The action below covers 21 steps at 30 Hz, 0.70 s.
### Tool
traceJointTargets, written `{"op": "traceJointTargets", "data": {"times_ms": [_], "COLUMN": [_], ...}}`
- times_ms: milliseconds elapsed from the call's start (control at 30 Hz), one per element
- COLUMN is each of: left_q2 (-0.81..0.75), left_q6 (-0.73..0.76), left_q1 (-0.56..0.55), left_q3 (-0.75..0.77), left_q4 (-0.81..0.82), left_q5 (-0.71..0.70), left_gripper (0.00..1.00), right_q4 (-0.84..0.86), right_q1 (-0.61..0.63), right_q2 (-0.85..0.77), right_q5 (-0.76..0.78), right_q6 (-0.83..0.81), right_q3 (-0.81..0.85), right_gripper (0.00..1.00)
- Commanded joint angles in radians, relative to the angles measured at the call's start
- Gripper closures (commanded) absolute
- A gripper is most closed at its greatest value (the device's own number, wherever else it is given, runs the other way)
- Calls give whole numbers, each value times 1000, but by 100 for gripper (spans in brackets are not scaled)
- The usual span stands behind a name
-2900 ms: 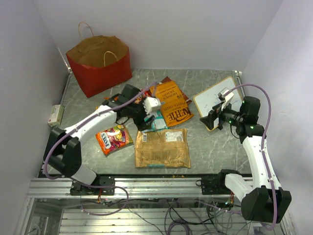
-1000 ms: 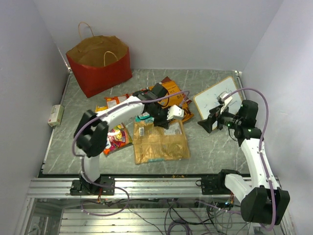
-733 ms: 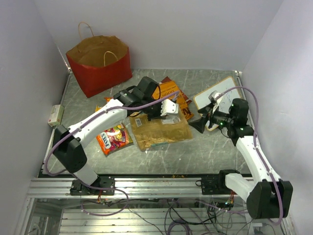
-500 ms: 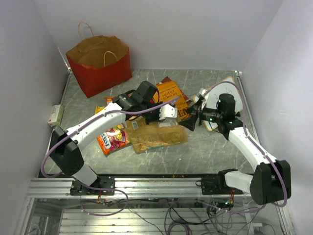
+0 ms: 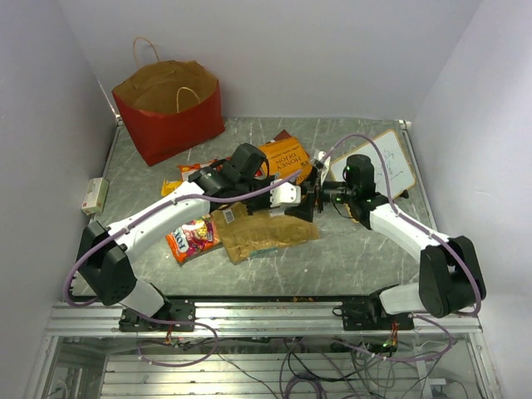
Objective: Place the snacks into the paper bag
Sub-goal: Pick up the snack from the center of the board.
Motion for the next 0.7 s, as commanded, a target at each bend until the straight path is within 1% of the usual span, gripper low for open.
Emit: {"op": "traceJointTargets", "data": {"times_ms": [0, 133, 233, 333, 433, 500, 667], "left_q2": [-28, -27, -30, -40, -59, -74, -121], "left_q6": [-15, -17, -24, -30, -39, -51, -91], "left_q1": [-9, -9, -9, -7, 2, 16, 85], "left_q3": [2, -15, -28, -44, -69, -88, -114], "left_q4": [68, 79, 84, 90, 105, 115, 139], "left_q5": [16, 12, 28, 39, 59, 88, 169], "left_gripper": [93, 93, 87, 82, 75, 68, 50], "right_q4": [113, 135, 139, 106, 64, 58, 19], "right_q1": [18, 22, 21, 21, 21, 21, 20], "right_q2": [19, 12, -1, -14, -33, -47, -91], "right_q5": [-46, -35, -20, -15, -8, -4, 13], "right_q6": [32, 13, -19, -71, -127, -155, -227], "right_q3": [4, -19, -37, -37, -33, -43, -58], "right_gripper": [21, 42, 57, 72, 85, 88, 89]}}
